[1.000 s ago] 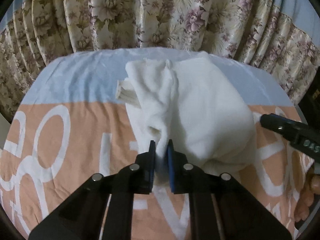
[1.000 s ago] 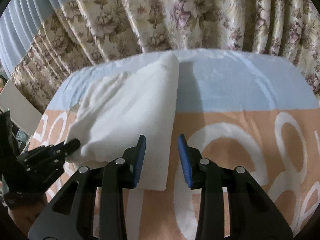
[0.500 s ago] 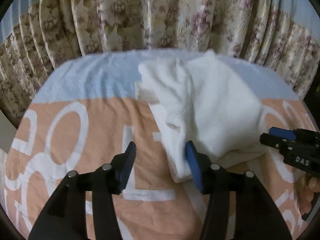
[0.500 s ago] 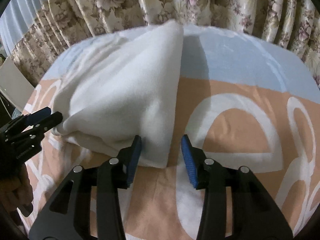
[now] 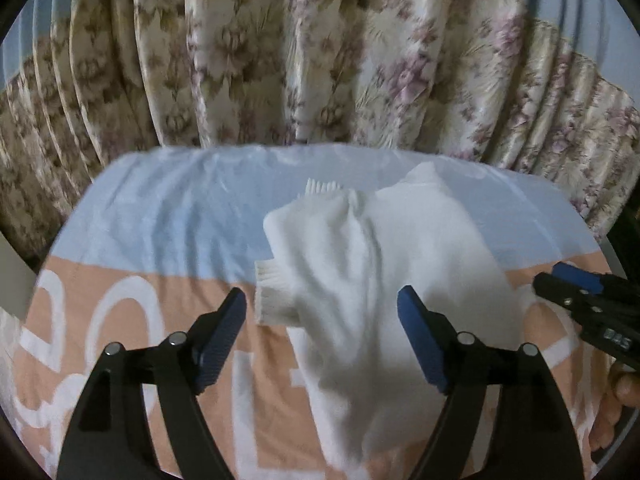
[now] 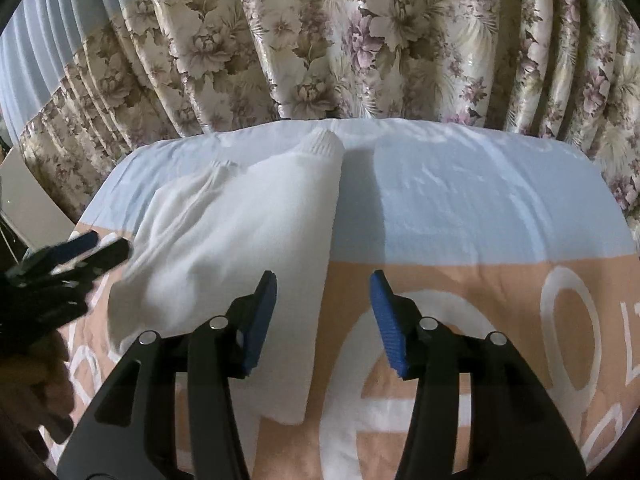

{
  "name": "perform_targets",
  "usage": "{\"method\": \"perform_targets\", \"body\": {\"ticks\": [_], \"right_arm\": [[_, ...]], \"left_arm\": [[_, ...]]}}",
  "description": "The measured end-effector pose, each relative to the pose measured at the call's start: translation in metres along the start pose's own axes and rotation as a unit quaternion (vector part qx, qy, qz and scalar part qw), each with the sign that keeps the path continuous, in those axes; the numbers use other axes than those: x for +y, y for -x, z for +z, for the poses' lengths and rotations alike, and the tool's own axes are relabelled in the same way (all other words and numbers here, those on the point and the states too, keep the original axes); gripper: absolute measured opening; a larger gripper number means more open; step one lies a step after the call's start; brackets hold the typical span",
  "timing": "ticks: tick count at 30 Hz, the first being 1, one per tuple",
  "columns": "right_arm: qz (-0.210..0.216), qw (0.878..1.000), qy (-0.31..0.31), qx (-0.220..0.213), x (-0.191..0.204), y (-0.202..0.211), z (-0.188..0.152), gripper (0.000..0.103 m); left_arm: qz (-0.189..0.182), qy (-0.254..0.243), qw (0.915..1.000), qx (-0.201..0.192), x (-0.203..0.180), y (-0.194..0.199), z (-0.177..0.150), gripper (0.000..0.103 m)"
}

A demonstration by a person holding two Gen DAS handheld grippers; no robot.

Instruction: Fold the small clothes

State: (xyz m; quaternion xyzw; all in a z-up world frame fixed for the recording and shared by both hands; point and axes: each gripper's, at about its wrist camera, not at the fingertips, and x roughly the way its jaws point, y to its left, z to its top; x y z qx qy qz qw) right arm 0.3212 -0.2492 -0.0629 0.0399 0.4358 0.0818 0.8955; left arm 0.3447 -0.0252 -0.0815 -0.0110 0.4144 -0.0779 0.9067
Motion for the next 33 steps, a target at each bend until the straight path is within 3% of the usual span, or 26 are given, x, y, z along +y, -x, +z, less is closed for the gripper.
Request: {"method": "perform_targets", "body": {"ticks": [4,7,12,14,18,20,21,22,25,27,33], "right_arm": [[-0.009,1.0,0.001,-0.001,0.002,-0.016,0.008,0.052],[-0.015,1.0,-0.012,0.002,0.001,-0.032,0.009,0.056],[-0.015,0.999,-0.007,0.042,0.011,-0.068,0.002,0.067],[-0.013,0.999,-0.016,0.046,0.01,-0.075,-0.002,0.069],[0.007,0.998,-0.03,0.053,0.008,-0.081,-0.004,0.068],[0.019,0.998,-0.029,0.056,0.008,-0.082,-0.003,0.06],[0.024,0.998,-0.024,0.057,0.01,-0.082,-0.002,0.049],[0.031,0.998,-0.015,0.057,0.015,-0.081,-0.001,0.046],[0.028,0.998,-0.01,0.048,0.02,-0.079,0.0,0.04],[0.035,0.998,-0.02,0.042,0.017,-0.079,-0.002,0.038],[0.033,0.999,-0.014,0.026,0.019,-0.072,-0.003,0.031]], "left_arm": [[0.003,0.02,0.9996,0.02,0.005,-0.024,-0.006,0.079],[0.007,0.019,0.9993,0.031,0.007,-0.037,-0.013,0.087],[-0.027,0.058,0.9963,0.056,0.018,-0.056,-0.026,0.102],[-0.045,0.073,0.9946,0.059,0.024,-0.06,-0.03,0.102],[-0.045,0.059,0.9958,0.054,0.019,-0.059,-0.031,0.102],[-0.043,0.055,0.9959,0.057,0.016,-0.059,-0.031,0.102],[-0.044,0.053,0.9959,0.059,0.015,-0.06,-0.03,0.099],[-0.05,0.055,0.9954,0.06,0.014,-0.06,-0.028,0.096],[-0.096,0.04,0.9928,0.06,0.001,-0.054,-0.023,0.053],[-0.082,0.018,0.9951,0.052,-0.01,-0.051,-0.022,0.045],[-0.082,0.027,0.9954,0.043,-0.013,-0.045,-0.023,0.037]]}}
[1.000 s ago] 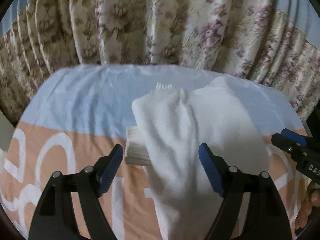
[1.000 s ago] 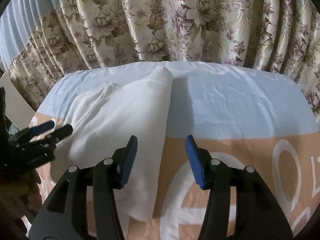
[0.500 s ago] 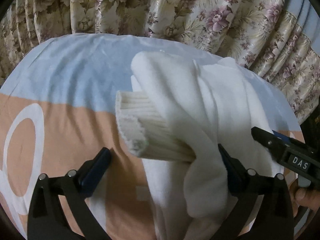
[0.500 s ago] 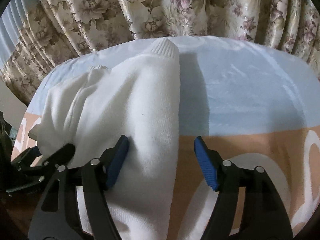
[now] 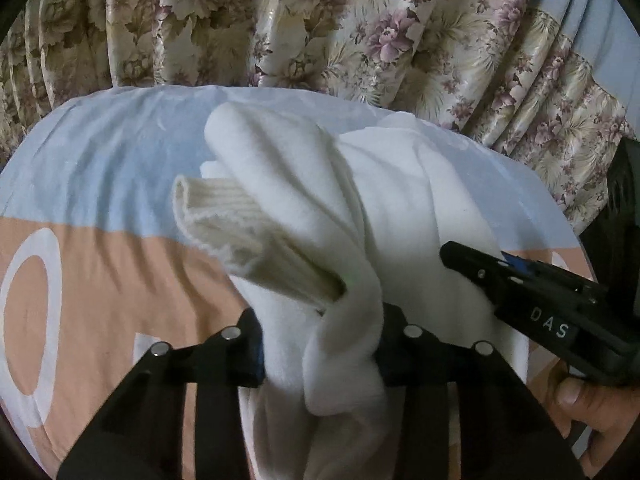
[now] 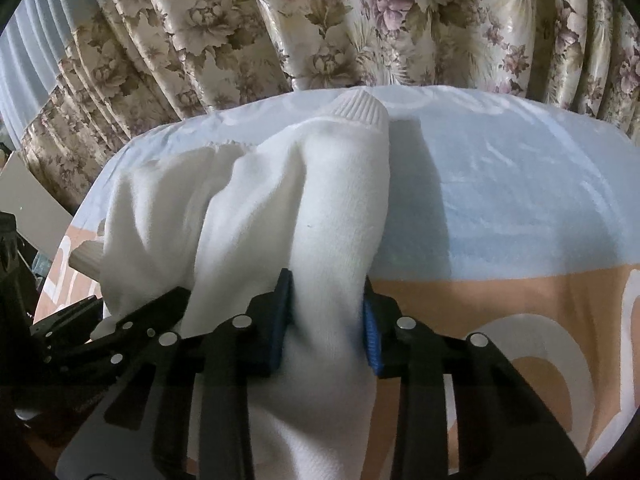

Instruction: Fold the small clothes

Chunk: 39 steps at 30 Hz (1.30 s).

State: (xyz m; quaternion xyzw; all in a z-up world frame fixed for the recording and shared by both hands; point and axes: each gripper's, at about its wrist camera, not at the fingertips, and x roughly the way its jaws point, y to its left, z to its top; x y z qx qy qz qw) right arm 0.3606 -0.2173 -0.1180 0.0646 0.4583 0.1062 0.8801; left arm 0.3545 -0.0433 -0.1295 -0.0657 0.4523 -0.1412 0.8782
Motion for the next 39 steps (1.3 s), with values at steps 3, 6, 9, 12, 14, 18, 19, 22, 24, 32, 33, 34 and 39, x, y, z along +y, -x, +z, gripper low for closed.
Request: {"method": "perform_targets", "body": {"ticks": [3,6,9,12,14,18,19,22,24,32,33,34,39], "right_arm": [[-0.002,1.0,0.008,-0.011,0.001,0.006,0.001,0.03],[-0.007,0.999,0.023,-0.027,0.001,0.019,0.006,0.029],[-0.013,0.998,0.033,-0.043,-0.009,0.039,0.013,0.029],[-0.023,0.998,0.036,-0.05,-0.027,0.056,0.017,0.029],[-0.035,0.997,0.033,-0.056,-0.048,0.071,0.017,0.029],[-0.06,0.996,0.027,-0.061,-0.093,0.098,0.012,0.029],[-0.068,0.996,0.026,-0.059,-0.108,0.104,0.009,0.029],[-0.089,0.995,0.017,-0.052,-0.145,0.115,0.001,0.029],[-0.099,0.994,0.008,-0.047,-0.167,0.117,-0.005,0.029],[-0.1,0.995,-0.005,-0.014,-0.201,0.099,-0.041,0.037],[-0.101,0.995,-0.004,-0.015,-0.2,0.099,-0.041,0.038],[-0.103,0.994,-0.003,-0.018,-0.2,0.1,-0.042,0.04],[-0.137,0.99,-0.003,-0.028,-0.202,0.103,-0.047,0.069]], "left_arm": [[-0.001,0.001,1.0,-0.008,-0.003,0.003,0.002,0.036],[-0.01,-0.011,0.9998,-0.011,-0.012,0.007,0.004,0.036],[-0.021,-0.024,0.9994,-0.012,-0.034,0.007,0.006,0.036],[-0.035,-0.023,0.9989,-0.019,-0.063,0.007,0.008,0.036],[-0.045,-0.029,0.9983,-0.023,-0.09,0.006,0.011,0.036],[-0.057,-0.043,0.9972,-0.023,-0.144,0.0,0.014,0.036],[-0.058,-0.046,0.9971,-0.019,-0.161,-0.005,0.014,0.036],[-0.065,-0.062,0.996,-0.007,-0.197,-0.02,0.011,0.037],[-0.068,-0.071,0.9951,0.006,-0.215,-0.032,0.007,0.038],[0.025,-0.097,0.9949,-0.014,-0.21,-0.044,-0.006,0.087],[0.027,-0.098,0.9947,-0.014,-0.207,-0.044,-0.007,0.09],[0.032,-0.102,0.9942,-0.016,-0.204,-0.042,-0.008,0.092],[0.043,-0.106,0.9931,-0.024,-0.203,-0.037,-0.011,0.093]]}}
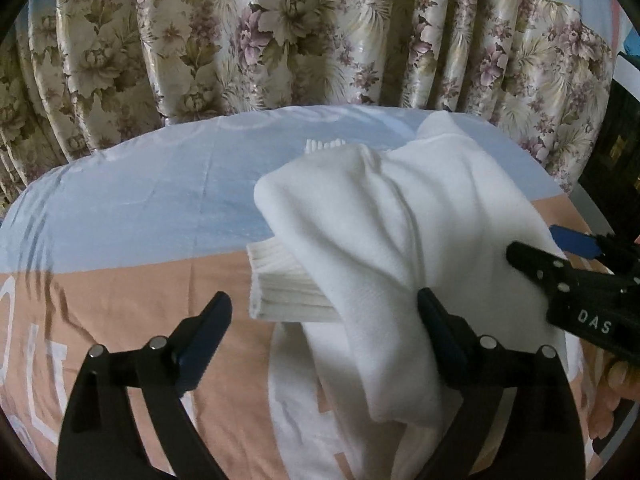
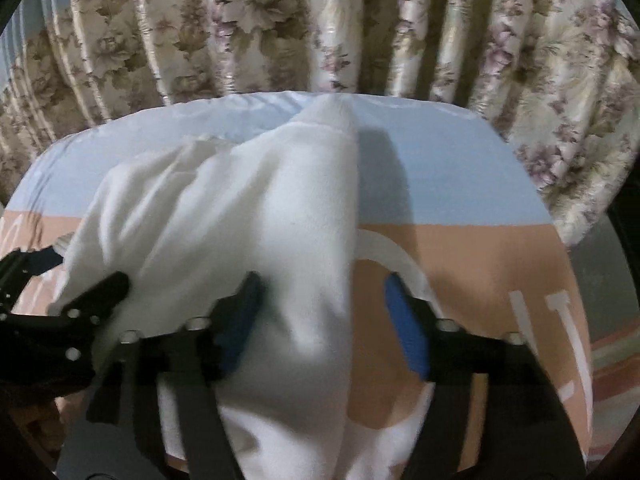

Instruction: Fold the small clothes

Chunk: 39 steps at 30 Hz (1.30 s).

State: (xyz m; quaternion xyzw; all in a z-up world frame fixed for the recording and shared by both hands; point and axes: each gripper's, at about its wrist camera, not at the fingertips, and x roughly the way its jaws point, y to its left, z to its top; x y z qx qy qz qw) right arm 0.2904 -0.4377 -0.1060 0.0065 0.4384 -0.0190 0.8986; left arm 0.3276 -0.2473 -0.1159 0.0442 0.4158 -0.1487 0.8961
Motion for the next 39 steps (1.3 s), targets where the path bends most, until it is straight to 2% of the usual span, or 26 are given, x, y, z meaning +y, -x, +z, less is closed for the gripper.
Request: {"method": "perform_targets", "body": {"ticks": [3,10,12,16,19,25,28,34,39], "right_arm": [[0.001,1.0,-0.009,-0.005,-0.007,0.005,-0.007,0.078],[-0.012,0.999,-0.014,-0.042,-0.005,0.044,-0.038,0.082],[-0.015,0.999,-0.018,-0.047,-0.001,0.054,-0.046,0.083],[-0.013,0.998,-0.013,-0.058,0.014,0.088,-0.069,0.09],[-0.011,0.997,-0.008,-0.07,0.024,0.117,-0.088,0.094],[-0.023,0.997,-0.027,-0.068,0.035,0.173,-0.13,0.099],[-0.017,0.997,-0.032,-0.071,0.045,0.202,-0.153,0.1],[-0.026,0.994,-0.023,-0.1,0.072,0.252,-0.186,0.1],[-0.02,0.993,0.006,-0.12,0.101,0.275,-0.198,0.1]], "left_arm": [[-0.003,0.009,1.0,-0.003,0.001,0.006,-0.004,0.093],[-0.004,0.043,0.9989,-0.02,0.013,0.044,-0.028,0.093],[-0.003,0.048,0.9984,-0.03,0.013,0.062,-0.04,0.093],[0.025,0.024,0.9975,-0.061,0.015,0.104,-0.059,0.093],[0.035,0.035,0.9956,-0.08,0.032,0.14,-0.074,0.093],[0.025,0.072,0.9942,-0.076,0.067,0.199,-0.115,0.093],[0.047,0.065,0.9945,-0.067,0.071,0.224,-0.142,0.093],[0.073,0.095,0.9911,-0.058,0.089,0.266,-0.191,0.095],[0.079,0.103,0.9888,-0.073,0.093,0.293,-0.211,0.099]]}}
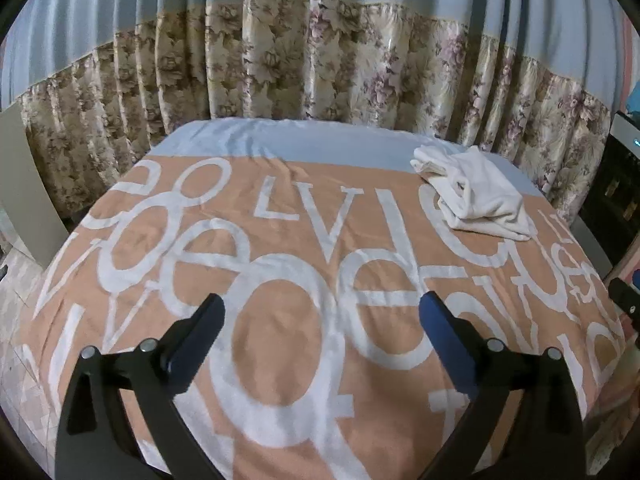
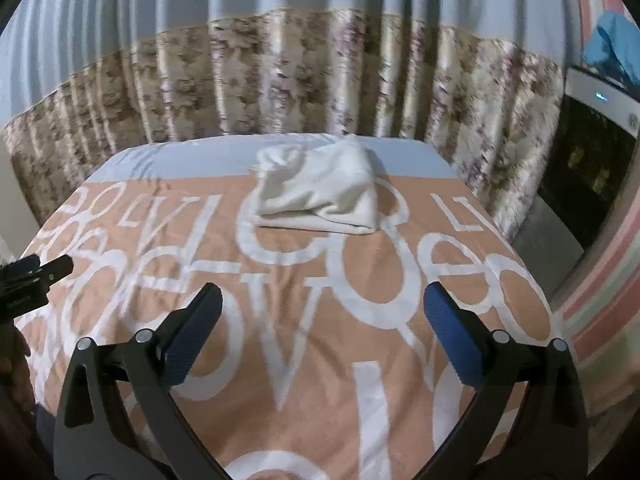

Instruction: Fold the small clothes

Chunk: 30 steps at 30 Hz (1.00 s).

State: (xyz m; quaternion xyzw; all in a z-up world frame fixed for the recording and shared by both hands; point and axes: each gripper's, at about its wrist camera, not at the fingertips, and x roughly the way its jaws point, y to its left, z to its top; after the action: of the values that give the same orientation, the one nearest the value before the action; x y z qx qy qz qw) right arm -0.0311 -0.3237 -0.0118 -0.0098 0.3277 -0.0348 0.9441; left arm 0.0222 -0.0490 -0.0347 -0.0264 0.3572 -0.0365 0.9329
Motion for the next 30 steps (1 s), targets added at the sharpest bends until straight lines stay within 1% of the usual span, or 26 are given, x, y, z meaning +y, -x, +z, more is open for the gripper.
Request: {"method": "perform_targets", "body": {"ticks": [2,5,7,11,17,21,24,30], "right_arm": [[0.006,1.0,0.014,-0.006,0.011,0.003,-0.001,0.1],[0.017,1.0,0.019,-0.003,0.019,0.001,-0.002,0.1],[0.024,1.0,0.02,0.003,0.022,-0.003,-0.002,0.1],[0.02,1.0,0.015,0.003,0.018,-0.005,-0.001,0.1],[0.003,1.0,-0.008,0.006,0.0,-0.011,0.003,0.1],[-0.003,1.0,-0.012,0.001,-0.004,-0.013,0.006,0.1],[-0.002,1.0,-0.01,0.004,-0.004,-0.016,0.006,0.1],[0.004,1.0,-0.004,0.005,-0.001,-0.021,0.009,0.1]], "left_arm": [[-0.002,0.002,1.0,-0.006,0.0,0.005,0.001,0.1],[-0.017,-0.003,0.9996,-0.02,-0.008,0.01,0.004,0.101],[-0.025,-0.003,0.9994,-0.022,-0.013,0.008,0.008,0.101],[-0.03,-0.002,0.9995,-0.013,-0.018,0.0,0.011,0.101],[-0.022,-0.002,0.9997,-0.01,-0.014,-0.01,0.015,0.101],[-0.023,-0.002,0.9997,-0.006,-0.012,-0.013,0.014,0.101],[-0.023,-0.004,0.9997,-0.011,-0.011,-0.013,0.014,0.101],[-0.022,-0.001,0.9997,-0.007,-0.012,-0.016,0.015,0.101]]}}
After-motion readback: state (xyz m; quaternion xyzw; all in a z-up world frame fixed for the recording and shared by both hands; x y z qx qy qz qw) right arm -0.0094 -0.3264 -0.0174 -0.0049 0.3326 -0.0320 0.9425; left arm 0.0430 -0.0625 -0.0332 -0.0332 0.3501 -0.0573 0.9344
